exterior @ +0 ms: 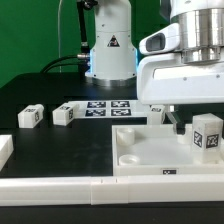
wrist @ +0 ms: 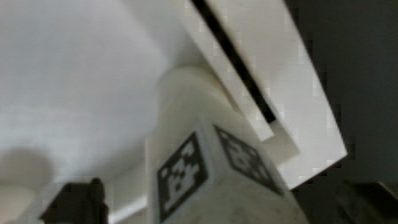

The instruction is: Assemble one leg

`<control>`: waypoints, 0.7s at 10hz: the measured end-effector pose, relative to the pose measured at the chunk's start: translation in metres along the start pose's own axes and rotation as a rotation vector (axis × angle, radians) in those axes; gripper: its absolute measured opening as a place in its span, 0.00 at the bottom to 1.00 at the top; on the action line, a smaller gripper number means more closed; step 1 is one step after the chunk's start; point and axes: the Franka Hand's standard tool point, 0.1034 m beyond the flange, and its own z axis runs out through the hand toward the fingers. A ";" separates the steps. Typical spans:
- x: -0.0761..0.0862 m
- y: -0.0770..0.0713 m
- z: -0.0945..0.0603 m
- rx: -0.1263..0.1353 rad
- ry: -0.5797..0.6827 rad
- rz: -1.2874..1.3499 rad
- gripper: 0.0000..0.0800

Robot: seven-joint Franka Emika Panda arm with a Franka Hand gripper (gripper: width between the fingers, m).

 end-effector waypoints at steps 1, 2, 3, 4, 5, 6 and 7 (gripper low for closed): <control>0.001 0.001 0.000 -0.005 0.001 -0.131 0.81; 0.003 0.003 0.000 -0.010 0.003 -0.231 0.81; 0.004 0.003 -0.001 -0.015 0.003 -0.325 0.81; 0.004 0.001 -0.001 -0.020 0.004 -0.390 0.81; 0.004 0.001 -0.001 -0.026 0.004 -0.480 0.81; 0.004 0.001 0.000 -0.026 0.004 -0.455 0.81; 0.004 0.001 0.000 -0.026 0.003 -0.456 0.65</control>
Offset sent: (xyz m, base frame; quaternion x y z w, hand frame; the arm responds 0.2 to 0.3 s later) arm -0.0015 0.0037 0.0050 -0.0117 -0.0048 -0.1726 0.9849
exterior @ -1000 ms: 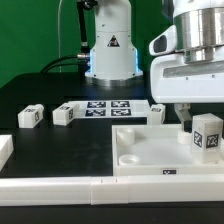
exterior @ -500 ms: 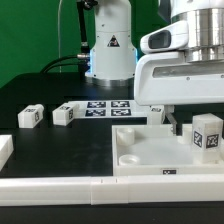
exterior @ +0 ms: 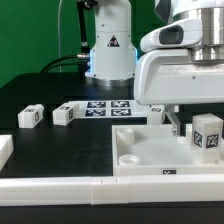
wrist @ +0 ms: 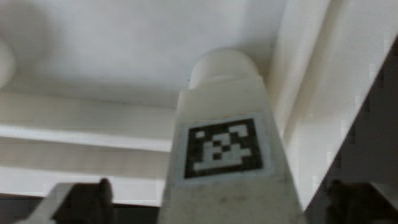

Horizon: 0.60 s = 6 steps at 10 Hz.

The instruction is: Assemble one leg

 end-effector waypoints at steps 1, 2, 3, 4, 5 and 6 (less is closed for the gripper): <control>0.000 0.000 0.000 0.000 0.000 0.000 0.65; 0.000 0.000 0.000 0.000 0.000 0.000 0.40; 0.000 0.000 0.000 0.000 0.000 0.000 0.37; 0.000 0.000 0.000 0.000 -0.001 0.030 0.37; -0.001 0.000 0.001 0.001 -0.001 0.057 0.37; -0.001 0.000 0.001 0.002 0.003 0.202 0.37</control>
Offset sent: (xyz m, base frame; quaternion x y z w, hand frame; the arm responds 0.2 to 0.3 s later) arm 0.0000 0.0000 0.0000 0.0000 0.0000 0.0899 0.9960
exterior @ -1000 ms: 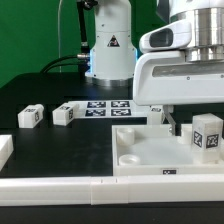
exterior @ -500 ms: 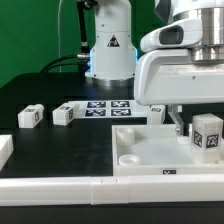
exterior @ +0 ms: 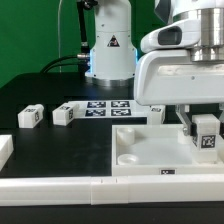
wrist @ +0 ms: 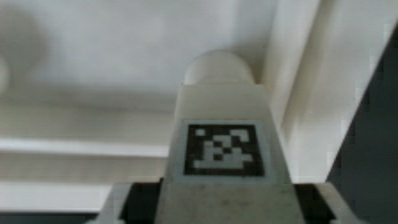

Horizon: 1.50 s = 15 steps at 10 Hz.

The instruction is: Assemble one leg

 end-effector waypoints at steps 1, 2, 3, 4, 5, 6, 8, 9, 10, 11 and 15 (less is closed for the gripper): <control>-0.001 -0.002 0.000 0.002 0.006 0.129 0.37; -0.002 -0.005 0.000 0.006 0.005 0.287 0.37; -0.003 -0.006 0.001 0.005 0.005 0.397 0.37; -0.003 -0.006 0.001 0.004 0.008 0.522 0.37; -0.004 -0.006 0.001 -0.002 0.012 0.652 0.37; -0.004 -0.006 0.001 -0.007 0.017 0.753 0.37; -0.005 -0.006 0.001 -0.009 0.026 1.038 0.37; -0.005 -0.006 0.000 -0.014 0.030 1.145 0.37; -0.005 -0.005 0.000 -0.020 0.030 1.191 0.38; -0.004 -0.003 -0.001 -0.016 0.033 1.264 0.38; -0.004 -0.004 -0.002 -0.014 0.034 1.233 0.71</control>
Offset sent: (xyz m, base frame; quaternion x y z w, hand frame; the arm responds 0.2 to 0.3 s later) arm 0.0013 0.0016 -0.0046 -0.0212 0.0248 0.2937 0.9553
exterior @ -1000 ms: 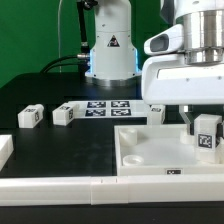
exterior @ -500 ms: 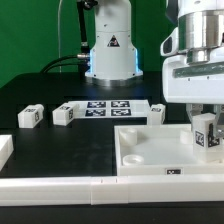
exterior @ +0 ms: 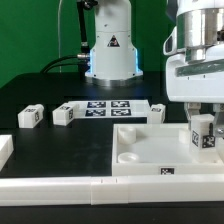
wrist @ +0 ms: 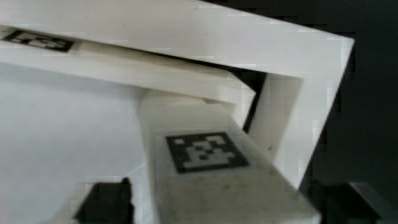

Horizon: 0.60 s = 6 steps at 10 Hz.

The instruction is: Assemble one leg

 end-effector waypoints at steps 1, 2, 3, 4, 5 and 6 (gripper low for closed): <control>-0.002 0.000 0.000 0.003 0.002 -0.124 0.71; -0.004 -0.001 -0.001 0.002 0.002 -0.311 0.79; -0.002 -0.001 -0.001 0.002 0.002 -0.442 0.81; -0.002 -0.002 -0.001 0.001 0.004 -0.590 0.81; -0.003 -0.003 -0.002 -0.001 0.007 -0.749 0.81; 0.000 -0.003 -0.002 -0.004 0.011 -0.874 0.81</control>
Offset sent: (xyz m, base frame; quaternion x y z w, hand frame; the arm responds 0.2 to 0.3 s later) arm -0.0020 0.0147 0.0022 0.0027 -0.0448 -0.2712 0.9615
